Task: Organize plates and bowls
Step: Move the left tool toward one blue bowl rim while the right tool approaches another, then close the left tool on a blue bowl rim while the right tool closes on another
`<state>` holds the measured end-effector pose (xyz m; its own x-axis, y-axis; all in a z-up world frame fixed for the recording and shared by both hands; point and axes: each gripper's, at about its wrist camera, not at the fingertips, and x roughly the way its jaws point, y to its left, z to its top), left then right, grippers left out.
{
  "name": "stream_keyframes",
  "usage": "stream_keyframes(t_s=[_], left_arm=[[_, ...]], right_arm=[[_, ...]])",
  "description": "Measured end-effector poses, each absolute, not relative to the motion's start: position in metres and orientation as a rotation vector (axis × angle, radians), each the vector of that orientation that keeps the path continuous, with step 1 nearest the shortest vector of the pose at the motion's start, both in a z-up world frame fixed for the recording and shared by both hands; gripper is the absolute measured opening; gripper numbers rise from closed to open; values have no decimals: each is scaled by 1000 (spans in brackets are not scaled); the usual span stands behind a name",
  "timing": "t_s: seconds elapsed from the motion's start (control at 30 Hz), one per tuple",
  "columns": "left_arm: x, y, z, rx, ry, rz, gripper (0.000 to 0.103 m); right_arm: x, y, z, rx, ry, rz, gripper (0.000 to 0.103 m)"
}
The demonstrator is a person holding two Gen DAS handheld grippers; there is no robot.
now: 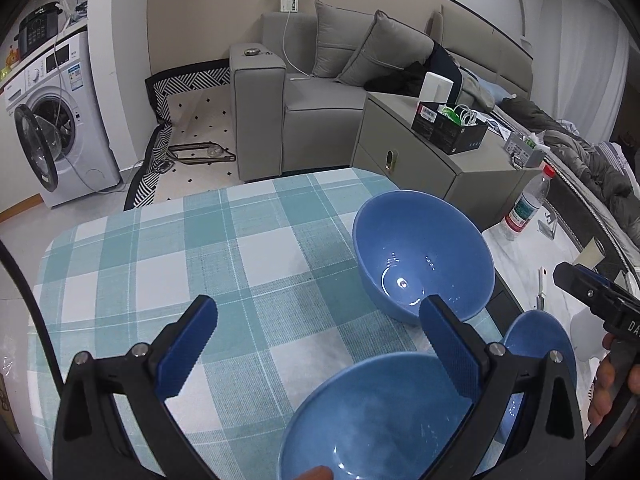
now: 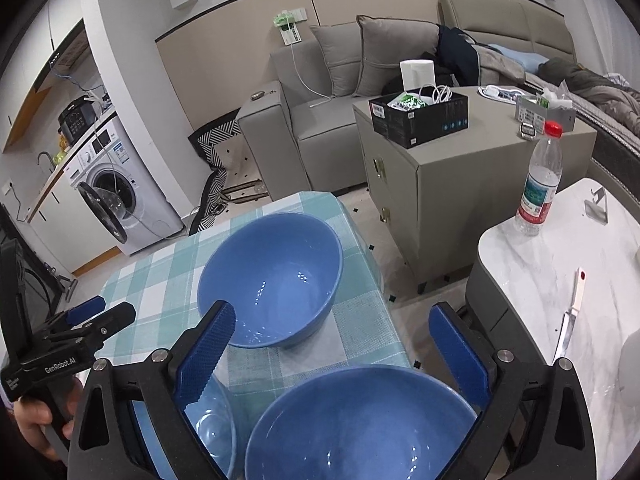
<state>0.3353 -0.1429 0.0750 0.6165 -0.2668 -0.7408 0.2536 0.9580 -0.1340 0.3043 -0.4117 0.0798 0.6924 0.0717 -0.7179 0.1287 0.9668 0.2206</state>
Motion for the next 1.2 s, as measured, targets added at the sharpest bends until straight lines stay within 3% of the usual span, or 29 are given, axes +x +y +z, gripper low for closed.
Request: stream_keyframes(t_s=[0.4,0.63,0.77,0.9,1.2], left_arm=[[364,-161,52,2,925,-345,100],[378,-168,41,-4,981,-370,75],[386,-172,36,-7,1007,-377,62],[392,-174,30,-18,1020,-378,61],[401,-181,27,-19,1043,-393,57]], right_arm=[[344,-414,48,273,925,-23,75],[360,-410,32,266,970,-11,68],[369,-410,27,257,986,-18,56],[374,-411,21,262,999,-13,50],[380,-412,14,260,1015,1,50]])
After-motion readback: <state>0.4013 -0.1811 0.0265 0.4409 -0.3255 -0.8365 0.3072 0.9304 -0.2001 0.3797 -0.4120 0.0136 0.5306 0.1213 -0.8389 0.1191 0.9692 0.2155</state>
